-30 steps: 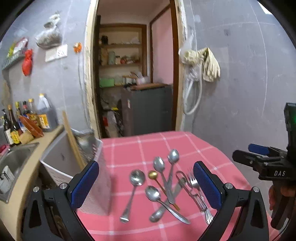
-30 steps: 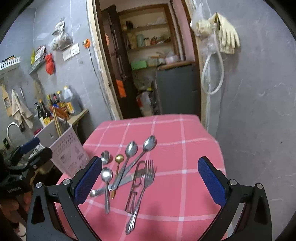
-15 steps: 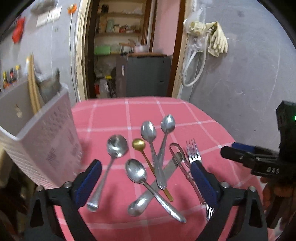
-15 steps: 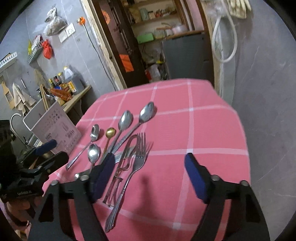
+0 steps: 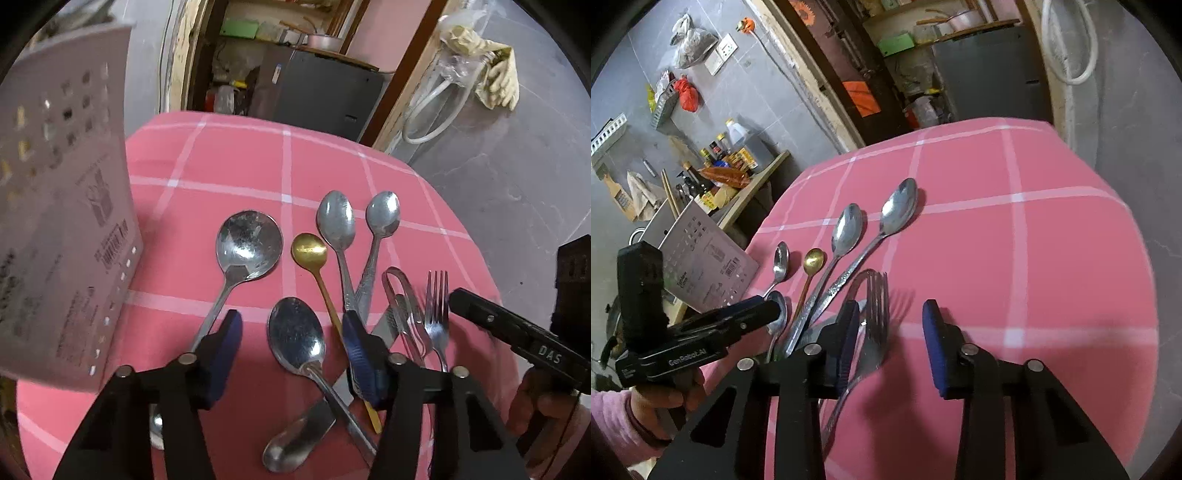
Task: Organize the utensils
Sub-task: 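Lower the right gripper onto the silver fork and close on it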
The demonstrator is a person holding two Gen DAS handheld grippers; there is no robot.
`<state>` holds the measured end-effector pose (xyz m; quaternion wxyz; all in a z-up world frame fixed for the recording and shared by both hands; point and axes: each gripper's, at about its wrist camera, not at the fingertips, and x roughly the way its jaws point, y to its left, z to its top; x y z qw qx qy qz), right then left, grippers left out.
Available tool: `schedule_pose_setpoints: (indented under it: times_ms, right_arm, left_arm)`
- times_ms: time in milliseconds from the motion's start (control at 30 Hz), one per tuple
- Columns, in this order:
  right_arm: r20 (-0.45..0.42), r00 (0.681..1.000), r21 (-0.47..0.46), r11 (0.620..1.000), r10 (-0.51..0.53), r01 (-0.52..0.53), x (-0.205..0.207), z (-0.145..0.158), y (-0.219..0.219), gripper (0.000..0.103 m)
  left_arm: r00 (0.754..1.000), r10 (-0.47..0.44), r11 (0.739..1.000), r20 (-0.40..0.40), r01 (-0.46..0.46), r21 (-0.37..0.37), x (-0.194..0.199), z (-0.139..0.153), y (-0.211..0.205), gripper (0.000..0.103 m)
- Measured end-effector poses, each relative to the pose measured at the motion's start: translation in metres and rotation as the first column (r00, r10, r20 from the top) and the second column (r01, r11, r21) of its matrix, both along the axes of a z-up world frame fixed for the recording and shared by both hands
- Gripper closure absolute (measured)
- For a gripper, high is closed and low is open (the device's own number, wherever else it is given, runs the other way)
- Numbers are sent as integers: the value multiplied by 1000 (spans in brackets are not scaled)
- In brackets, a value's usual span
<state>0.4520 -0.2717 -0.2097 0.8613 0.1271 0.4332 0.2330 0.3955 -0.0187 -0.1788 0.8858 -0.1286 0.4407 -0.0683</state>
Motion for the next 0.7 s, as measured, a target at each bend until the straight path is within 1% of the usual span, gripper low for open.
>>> schedule_pose_setpoints:
  times_ms: [33, 167, 233, 300, 333, 400, 467, 500, 533, 600, 700]
  right_arm:
    - [-3, 1000, 3, 1000, 9, -9, 3, -1, 2, 76]
    - [-39, 998, 44, 998, 43, -42, 15, -8, 7, 76]
    - [-51, 997, 53, 997, 57, -54, 19, -11, 8, 76]
    - [-55, 996, 48, 997, 66, -64, 21, -13, 10, 76]
    - [-57, 996, 45, 997, 70, -68, 21, -13, 12, 76]
    - [-60, 995, 48, 996, 76, -74, 21, -13, 13, 76]
    - [-68, 995, 52, 996, 78, -74, 22, -14, 14, 86]
    - [-76, 994, 57, 996, 79, -75, 23, -15, 14, 90]
    - [-83, 993, 65, 995, 78, -73, 22, -15, 14, 93]
    - [-83, 994, 63, 996, 72, -67, 20, -15, 13, 95]
    - [-74, 995, 59, 997, 61, -56, 15, -9, 11, 100]
  left_arm:
    - [1000, 0, 1000, 1, 0, -4, 1, 0, 1, 56]
    - [1000, -9, 999, -12, 9, -36, 7, -2, 5, 59]
    - [1000, -10, 999, -20, 9, -40, 8, -3, 6, 63]
    - [999, -19, 998, -30, 17, -52, 10, -3, 7, 70]
    - [999, -24, 998, -35, 22, -58, 10, -3, 7, 72]
    - [998, -37, 997, -49, 33, -74, 11, -4, 6, 81]
    - [997, -50, 995, -61, 44, -87, 12, -6, 6, 89]
    - [996, -55, 994, -70, 49, -93, 12, -7, 5, 95]
    - [995, -59, 994, -76, 52, -94, 12, -7, 3, 96]
    - [996, -64, 994, -69, 58, -90, 10, -4, 1, 99]
    - [996, -70, 994, -61, 65, -87, 7, 3, -1, 100]
